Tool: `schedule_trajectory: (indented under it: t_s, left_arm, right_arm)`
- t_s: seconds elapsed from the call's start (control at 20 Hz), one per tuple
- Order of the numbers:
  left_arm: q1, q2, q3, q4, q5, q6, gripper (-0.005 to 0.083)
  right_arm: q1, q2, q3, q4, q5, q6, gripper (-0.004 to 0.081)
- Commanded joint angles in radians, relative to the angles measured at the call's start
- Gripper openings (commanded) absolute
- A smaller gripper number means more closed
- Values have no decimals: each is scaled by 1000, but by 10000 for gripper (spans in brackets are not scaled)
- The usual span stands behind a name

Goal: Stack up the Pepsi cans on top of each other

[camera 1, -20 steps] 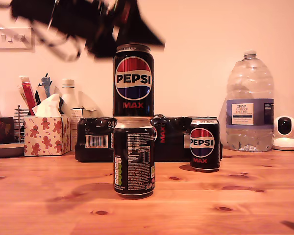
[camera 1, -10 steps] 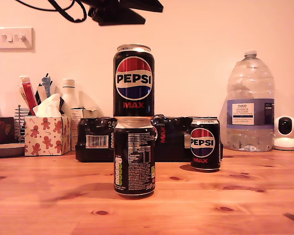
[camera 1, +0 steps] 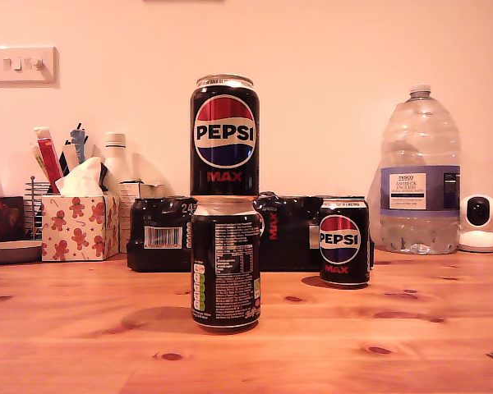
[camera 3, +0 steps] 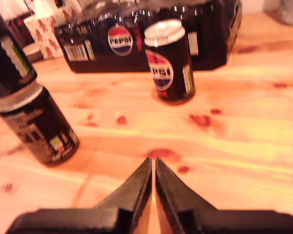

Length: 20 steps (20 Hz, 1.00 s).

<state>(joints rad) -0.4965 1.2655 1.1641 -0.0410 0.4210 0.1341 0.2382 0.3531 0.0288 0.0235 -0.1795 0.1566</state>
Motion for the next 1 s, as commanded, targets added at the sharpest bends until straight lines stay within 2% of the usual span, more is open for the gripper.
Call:
schedule_trajectory:
  t_s: [0.0, 0.2, 0.35, 0.4, 0.5, 0.55, 0.65, 0.8, 0.95]
  left_arm:
    - [8, -16, -60, 9, -1, -5, -11]
    - [11, -112, -232, 68, -28, -32, -11]
    - [17, -193, -399, 130, -64, -95, -12]
    - [17, -218, -453, 146, -71, -130, -12]
    - [16, -256, -537, 150, -72, -171, -12]
    - [16, -268, -570, 149, -71, -187, -12]
    - [16, -280, -608, 144, -71, -202, -12]
    - [16, -279, -612, 137, -71, -209, -13]
    - [16, -279, -612, 135, -82, -210, -13]
  right_arm:
    - [5, 54, 31, 36, 5, -21, -13]
    - [5, 235, 132, 56, 7, -109, -13]
    - [5, 393, 183, 199, 6, -145, -13]
    - [5, 446, 193, 257, 6, -162, 20]
    - [5, 550, 217, 327, 22, -150, 362]
    - [6, 600, 233, 343, 45, -126, 484]
    - [6, 700, 262, 389, 61, -89, 640]
    - [12, 848, 294, 541, 40, -140, 652]
    - [22, 989, 327, 717, 21, -139, 652]
